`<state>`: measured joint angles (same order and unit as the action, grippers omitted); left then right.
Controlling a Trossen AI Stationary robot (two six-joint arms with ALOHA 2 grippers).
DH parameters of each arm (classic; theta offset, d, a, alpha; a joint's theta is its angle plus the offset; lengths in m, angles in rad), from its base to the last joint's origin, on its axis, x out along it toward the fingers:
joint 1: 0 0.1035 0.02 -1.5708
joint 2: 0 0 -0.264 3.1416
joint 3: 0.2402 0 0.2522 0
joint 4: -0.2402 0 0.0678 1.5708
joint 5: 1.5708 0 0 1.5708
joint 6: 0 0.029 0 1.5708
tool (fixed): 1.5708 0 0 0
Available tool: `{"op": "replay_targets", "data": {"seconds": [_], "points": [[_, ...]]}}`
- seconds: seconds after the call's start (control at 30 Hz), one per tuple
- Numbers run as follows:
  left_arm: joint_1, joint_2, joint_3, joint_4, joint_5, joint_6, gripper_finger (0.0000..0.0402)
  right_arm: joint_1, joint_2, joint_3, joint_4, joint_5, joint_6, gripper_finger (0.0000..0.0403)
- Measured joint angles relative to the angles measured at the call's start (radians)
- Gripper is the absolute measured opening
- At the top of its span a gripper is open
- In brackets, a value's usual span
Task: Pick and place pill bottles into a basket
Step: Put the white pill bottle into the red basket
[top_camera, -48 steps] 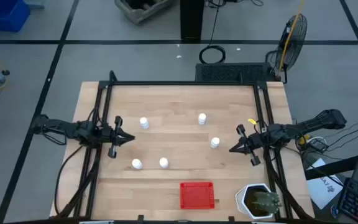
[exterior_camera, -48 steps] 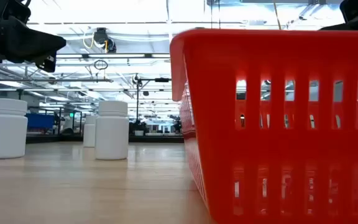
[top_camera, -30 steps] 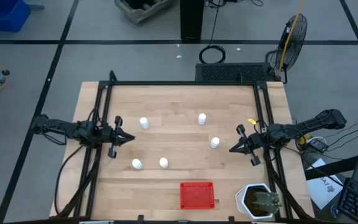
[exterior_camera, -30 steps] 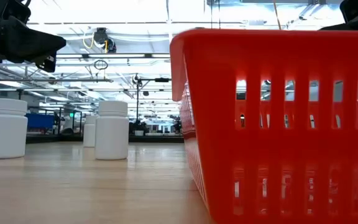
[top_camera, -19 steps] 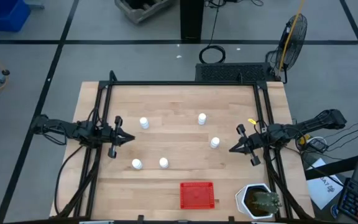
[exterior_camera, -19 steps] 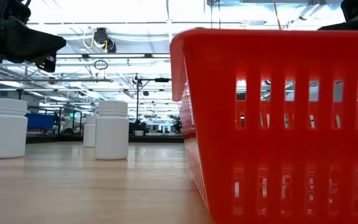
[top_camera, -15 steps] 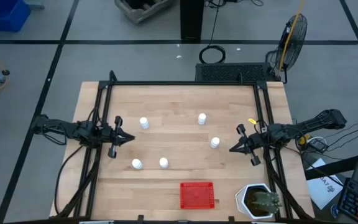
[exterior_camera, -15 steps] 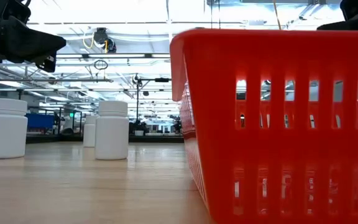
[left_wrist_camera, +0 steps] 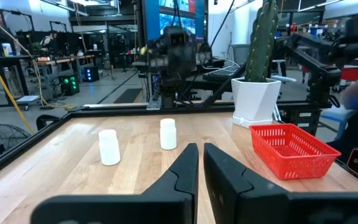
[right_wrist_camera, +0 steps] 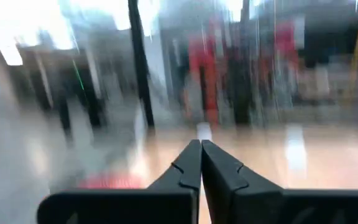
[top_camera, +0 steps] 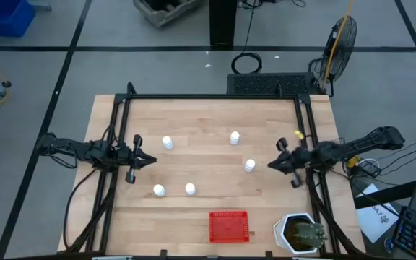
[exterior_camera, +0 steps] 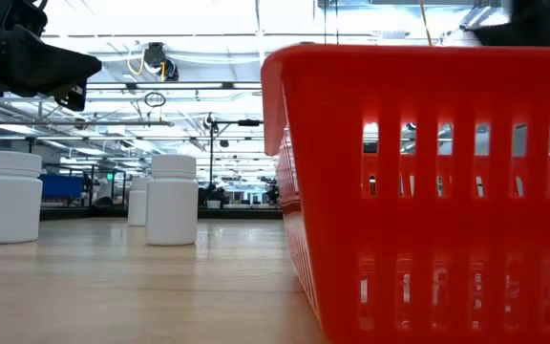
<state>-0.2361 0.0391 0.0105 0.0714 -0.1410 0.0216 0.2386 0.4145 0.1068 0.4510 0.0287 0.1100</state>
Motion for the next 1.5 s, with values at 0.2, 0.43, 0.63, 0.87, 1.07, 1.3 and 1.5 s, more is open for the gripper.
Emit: {"op": "replay_targets", "data": {"seconds": [0.2,0.43,0.63,0.87,1.07,1.3,1.5], "points": [[0.0,0.0,0.0,0.0,0.0,0.0,0.0031,-0.037,0.305,0.244,-0.18,0.083,-0.019,0.0086],[0.0,0.0,0.0,0.002,0.001,0.0,0.0031,-0.087,0.66,0.576,-0.556,0.205,-0.023,0.0235],[0.0,0.0,0.0,0.001,0.001,0.0,0.0031,-0.188,0.804,0.794,-0.93,0.178,0.053,0.0321],[0.0,0.0,0.0,0.001,0.0,0.0,0.0031,-0.21,0.843,0.804,-1.119,0.151,0.101,0.0349],[0.0,0.0,0.0,0.001,0.0,0.0,0.0031,-0.201,0.86,0.783,-1.076,0.148,0.15,0.0346],[0.0,0.0,0.0,0.0,0.0,0.0,0.0031,-0.198,0.861,0.722,-0.938,0.124,0.194,0.0348],[0.0,0.0,0.0,0.0,0.0,0.0,0.0031,-0.202,0.868,0.688,-0.904,0.123,0.223,0.0348]]}}
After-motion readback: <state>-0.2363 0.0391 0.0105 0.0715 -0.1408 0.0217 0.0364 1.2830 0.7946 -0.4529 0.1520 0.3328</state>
